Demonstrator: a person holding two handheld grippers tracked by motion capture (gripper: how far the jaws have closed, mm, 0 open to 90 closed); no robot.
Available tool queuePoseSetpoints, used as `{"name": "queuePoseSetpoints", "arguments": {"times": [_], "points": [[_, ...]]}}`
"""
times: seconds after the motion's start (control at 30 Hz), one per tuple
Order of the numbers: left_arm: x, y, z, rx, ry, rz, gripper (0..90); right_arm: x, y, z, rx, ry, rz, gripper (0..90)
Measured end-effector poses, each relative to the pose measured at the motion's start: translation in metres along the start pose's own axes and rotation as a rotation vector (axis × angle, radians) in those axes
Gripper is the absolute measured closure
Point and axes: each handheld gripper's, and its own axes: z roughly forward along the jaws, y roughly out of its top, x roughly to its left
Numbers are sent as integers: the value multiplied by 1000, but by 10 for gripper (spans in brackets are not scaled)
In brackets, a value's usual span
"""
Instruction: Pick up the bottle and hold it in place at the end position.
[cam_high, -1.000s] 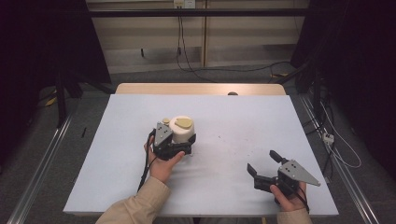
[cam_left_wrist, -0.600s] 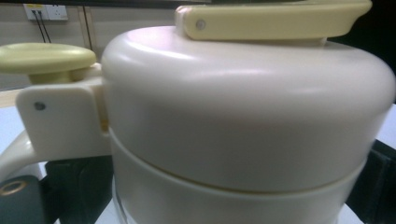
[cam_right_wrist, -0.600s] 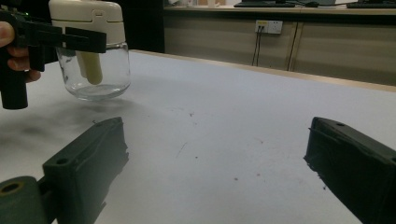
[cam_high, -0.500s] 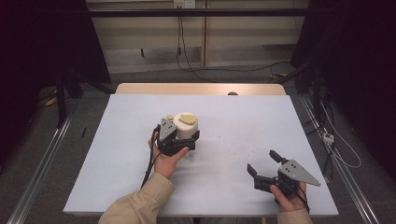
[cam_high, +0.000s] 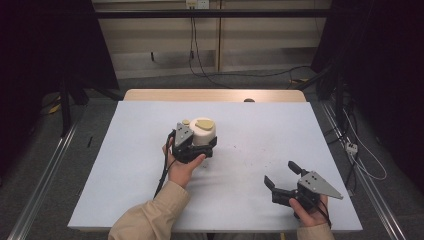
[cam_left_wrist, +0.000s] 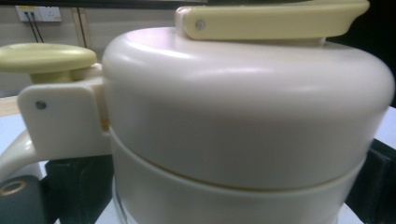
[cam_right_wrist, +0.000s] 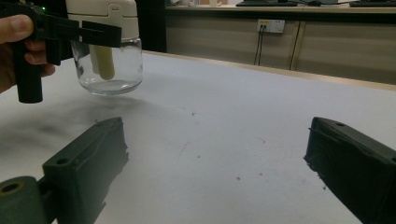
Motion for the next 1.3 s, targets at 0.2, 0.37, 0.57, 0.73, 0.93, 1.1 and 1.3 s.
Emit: {"name": "queuePoseSetpoints", "arguments": {"times": [0.2, 0.37, 0.57, 0.73, 0.93, 1.1, 1.3], "points": [[1, -2, 4, 11, -1, -7, 53, 0, 0, 0, 0, 0, 0, 45], [1, -2, 8, 20, -1, -5, 53, 0, 0, 0, -1, 0, -1, 44], [-2, 3, 13, 21, -8, 14, 53, 0, 0, 0, -1, 2, 1, 44], [-4, 4, 17, 19, -8, 12, 53, -1, 0, -1, -2, 2, 1, 44], [-2, 0, 22, 36, 5, 4, 53, 0, 0, 0, -3, 3, 2, 44], [-1, -2, 25, 38, 10, -6, 54, -1, 0, 0, -1, 2, 4, 44], [0, 0, 30, 41, 14, -1, 54, -1, 0, -1, -2, 2, 5, 45]]}}
